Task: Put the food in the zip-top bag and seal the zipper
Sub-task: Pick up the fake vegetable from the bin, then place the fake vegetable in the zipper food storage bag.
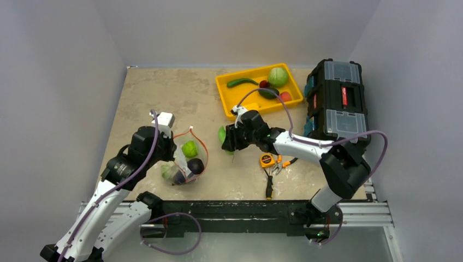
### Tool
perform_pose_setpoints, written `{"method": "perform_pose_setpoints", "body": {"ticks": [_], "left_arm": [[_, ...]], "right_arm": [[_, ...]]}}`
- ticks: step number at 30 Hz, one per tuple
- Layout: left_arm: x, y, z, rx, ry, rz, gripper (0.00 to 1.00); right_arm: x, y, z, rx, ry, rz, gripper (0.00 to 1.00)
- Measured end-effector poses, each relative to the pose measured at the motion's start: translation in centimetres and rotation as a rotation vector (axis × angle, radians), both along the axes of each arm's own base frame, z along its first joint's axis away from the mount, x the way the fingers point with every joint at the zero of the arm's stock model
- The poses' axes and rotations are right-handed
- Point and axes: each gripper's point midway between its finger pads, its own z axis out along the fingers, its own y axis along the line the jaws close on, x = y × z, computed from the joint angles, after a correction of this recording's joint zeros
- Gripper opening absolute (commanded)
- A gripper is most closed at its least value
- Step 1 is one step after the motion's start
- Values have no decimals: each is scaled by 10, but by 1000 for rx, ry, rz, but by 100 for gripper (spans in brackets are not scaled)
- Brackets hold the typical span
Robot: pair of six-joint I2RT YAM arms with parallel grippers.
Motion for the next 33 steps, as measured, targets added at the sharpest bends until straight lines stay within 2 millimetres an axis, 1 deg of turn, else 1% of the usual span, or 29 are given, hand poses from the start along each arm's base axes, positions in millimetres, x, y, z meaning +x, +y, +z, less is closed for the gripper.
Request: {"method": "perform_pose_setpoints", "body": {"ticks": [1, 3, 7, 10, 12, 15, 18, 20, 22, 27, 30, 33], "left_arm": [[0, 0, 0, 0, 0, 0, 0], [0, 0, 0, 0, 0, 0, 0], [0, 0, 0, 0, 0, 0, 0], [0, 0, 1, -2, -2, 0, 0], [0, 0, 1, -2, -4, 0, 0], [-1, 0, 1, -3, -6, 0, 0], [-1, 0, 1, -3, -6, 0, 0], [-1, 0, 1, -3, -6, 0, 0], [-1, 0, 1, -3, -6, 0, 0], [-1, 0, 1, -3, -6, 0, 0], [-1, 0, 1, -3, -6, 0, 0], [-1, 0, 2, -6, -10, 0, 0]], "right_arm": [[-9, 7, 9, 17, -12, 24, 0], [-19, 17, 29, 62, -38, 49, 0], [-29, 31, 70, 153, -85, 78, 0], [-33, 43, 97, 194, -119, 101, 0], [-36, 49, 119, 222, -144, 116, 0], [-46, 57, 152, 273, -185, 149, 0], [-61, 64, 170, 330, -195, 187, 0], [-72, 72, 175, 364, -183, 218, 0], [-90, 83, 174, 383, -156, 261, 0], [-126, 109, 164, 400, -93, 336, 0], [-136, 121, 151, 397, -50, 351, 0], [-137, 126, 131, 356, -5, 325, 0]]}}
